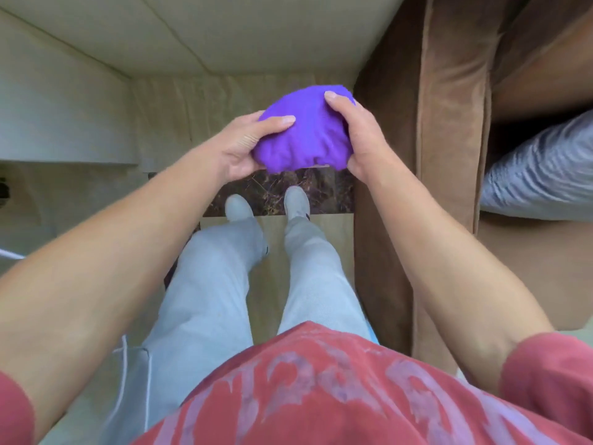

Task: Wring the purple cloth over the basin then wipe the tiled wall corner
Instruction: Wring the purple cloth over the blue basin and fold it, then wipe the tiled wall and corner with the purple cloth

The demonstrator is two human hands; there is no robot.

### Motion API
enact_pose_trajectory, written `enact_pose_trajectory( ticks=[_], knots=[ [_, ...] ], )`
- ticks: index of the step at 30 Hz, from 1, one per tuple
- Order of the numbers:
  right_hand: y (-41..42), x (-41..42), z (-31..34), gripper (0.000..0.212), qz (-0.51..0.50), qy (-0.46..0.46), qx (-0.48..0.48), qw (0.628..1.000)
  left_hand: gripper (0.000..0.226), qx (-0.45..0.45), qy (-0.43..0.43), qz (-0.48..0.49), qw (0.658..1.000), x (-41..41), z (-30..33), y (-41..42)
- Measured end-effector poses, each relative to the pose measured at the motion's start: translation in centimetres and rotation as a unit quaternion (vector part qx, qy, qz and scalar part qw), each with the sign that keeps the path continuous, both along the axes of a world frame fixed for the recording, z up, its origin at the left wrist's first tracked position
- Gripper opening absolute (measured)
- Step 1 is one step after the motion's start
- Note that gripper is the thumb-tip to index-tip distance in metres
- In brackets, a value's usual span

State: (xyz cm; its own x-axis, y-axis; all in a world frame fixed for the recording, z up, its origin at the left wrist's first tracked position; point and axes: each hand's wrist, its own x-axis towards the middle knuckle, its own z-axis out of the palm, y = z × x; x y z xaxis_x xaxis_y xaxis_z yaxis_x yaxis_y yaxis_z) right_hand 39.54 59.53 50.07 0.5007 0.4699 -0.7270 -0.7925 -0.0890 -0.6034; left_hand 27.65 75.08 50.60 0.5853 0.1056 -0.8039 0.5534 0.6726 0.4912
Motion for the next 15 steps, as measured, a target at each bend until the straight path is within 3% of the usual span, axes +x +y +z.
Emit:
enact_pose_trajectory(
  ticks=[6, 9, 13, 15],
  knots=[
    [3.4, 4.1, -4.6, 0.035, -0.011, -0.02, -0.036, 0.999, 0.056, 0.01, 0.0, -0.018, 1.0, 4.8, -3.8, 4.0],
    [4.9, 5.7, -7.3, 0.033, 0.012, -0.047, -0.087, 0.995, 0.042, 0.04, 0.011, -0.058, 0.997, 6.5, -6.3, 6.1],
    [7.2, 7.3, -11.9, 0.025, 0.037, -0.134, -0.154, 0.978, 0.022, 0.202, 0.044, -0.124, 0.97, 8.9, -12.0, 8.3],
    [8.7, 7.8, -15.3, 0.025, 0.039, -0.159, -0.162, 0.973, 0.017, 0.24, 0.05, -0.136, 0.96, 9.8, -15.7, 9.2]
  ],
)
